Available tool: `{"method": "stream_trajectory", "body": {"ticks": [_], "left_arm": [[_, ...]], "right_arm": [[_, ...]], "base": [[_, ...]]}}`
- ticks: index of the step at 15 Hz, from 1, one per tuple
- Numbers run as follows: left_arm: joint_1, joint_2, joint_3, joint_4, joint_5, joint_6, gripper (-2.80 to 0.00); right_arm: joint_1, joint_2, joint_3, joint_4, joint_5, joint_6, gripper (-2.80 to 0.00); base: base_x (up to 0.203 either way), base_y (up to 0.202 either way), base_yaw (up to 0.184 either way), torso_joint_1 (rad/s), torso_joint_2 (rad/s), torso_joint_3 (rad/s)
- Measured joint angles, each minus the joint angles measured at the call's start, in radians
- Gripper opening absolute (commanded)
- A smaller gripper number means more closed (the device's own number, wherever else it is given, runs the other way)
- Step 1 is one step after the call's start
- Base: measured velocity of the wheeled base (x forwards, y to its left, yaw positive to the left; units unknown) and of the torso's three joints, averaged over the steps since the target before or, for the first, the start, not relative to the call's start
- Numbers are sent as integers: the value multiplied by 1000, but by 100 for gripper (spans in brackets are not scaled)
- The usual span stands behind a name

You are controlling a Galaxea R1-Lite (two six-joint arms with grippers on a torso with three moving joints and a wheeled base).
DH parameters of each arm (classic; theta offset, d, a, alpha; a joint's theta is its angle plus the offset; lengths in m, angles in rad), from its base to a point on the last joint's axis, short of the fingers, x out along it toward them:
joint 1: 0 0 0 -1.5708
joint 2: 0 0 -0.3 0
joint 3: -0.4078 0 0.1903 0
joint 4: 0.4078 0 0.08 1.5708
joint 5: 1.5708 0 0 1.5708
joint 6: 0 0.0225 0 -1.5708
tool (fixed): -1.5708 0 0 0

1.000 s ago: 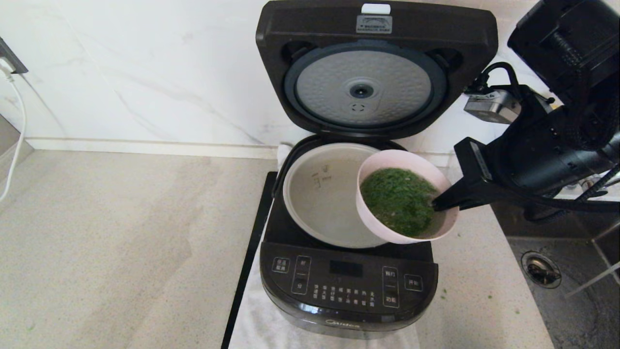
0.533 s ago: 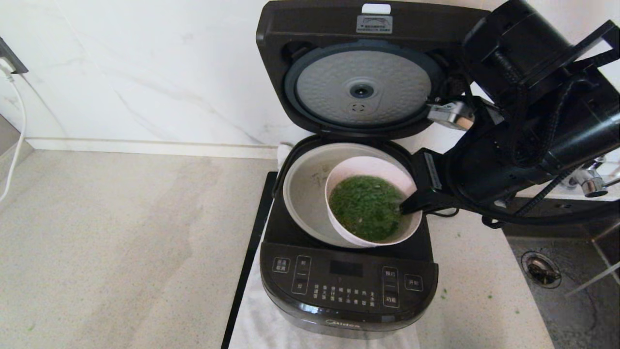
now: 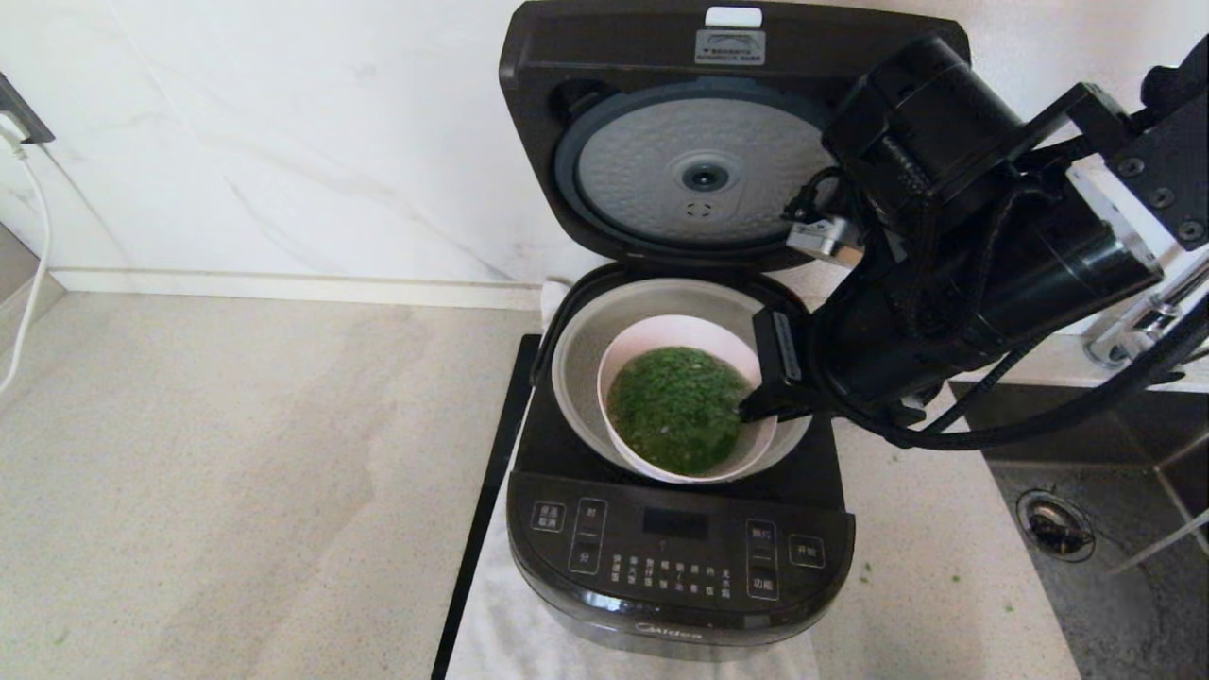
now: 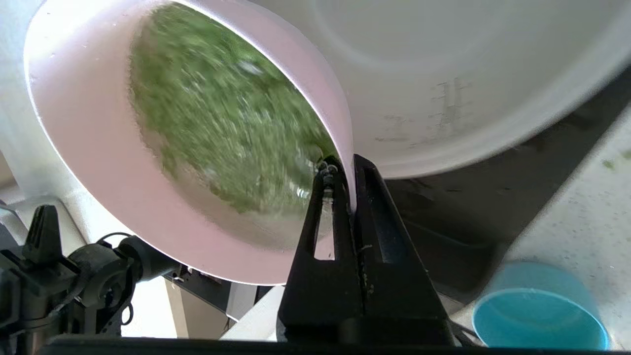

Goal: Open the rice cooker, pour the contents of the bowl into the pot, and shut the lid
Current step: Pour the water from the bowl into the rice cooker

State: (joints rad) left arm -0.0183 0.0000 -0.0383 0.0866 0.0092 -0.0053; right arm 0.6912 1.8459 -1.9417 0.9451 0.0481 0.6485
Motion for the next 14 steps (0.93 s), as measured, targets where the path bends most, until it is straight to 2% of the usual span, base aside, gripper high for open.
{"method": "stream_trajectory", "body": {"ticks": [2, 6, 12, 14], "left_arm": [[0, 0, 0, 0, 0, 0, -280], [0, 0, 0, 0, 0, 0, -280], [0, 0, 0, 0, 0, 0, -280], [0, 0, 0, 0, 0, 0, -280]], "right_arm": [[4, 11, 0, -29, -2, 1, -280], [5, 35, -1, -66, -65, 5, -280], [-15, 59, 0, -109, -72, 8, -280], [-21, 62, 0, -132, -106, 8, -280]], "base": [[0, 0, 0, 0, 0, 0], [0, 0, 0, 0, 0, 0], [0, 0, 0, 0, 0, 0], [0, 0, 0, 0, 0, 0]]}}
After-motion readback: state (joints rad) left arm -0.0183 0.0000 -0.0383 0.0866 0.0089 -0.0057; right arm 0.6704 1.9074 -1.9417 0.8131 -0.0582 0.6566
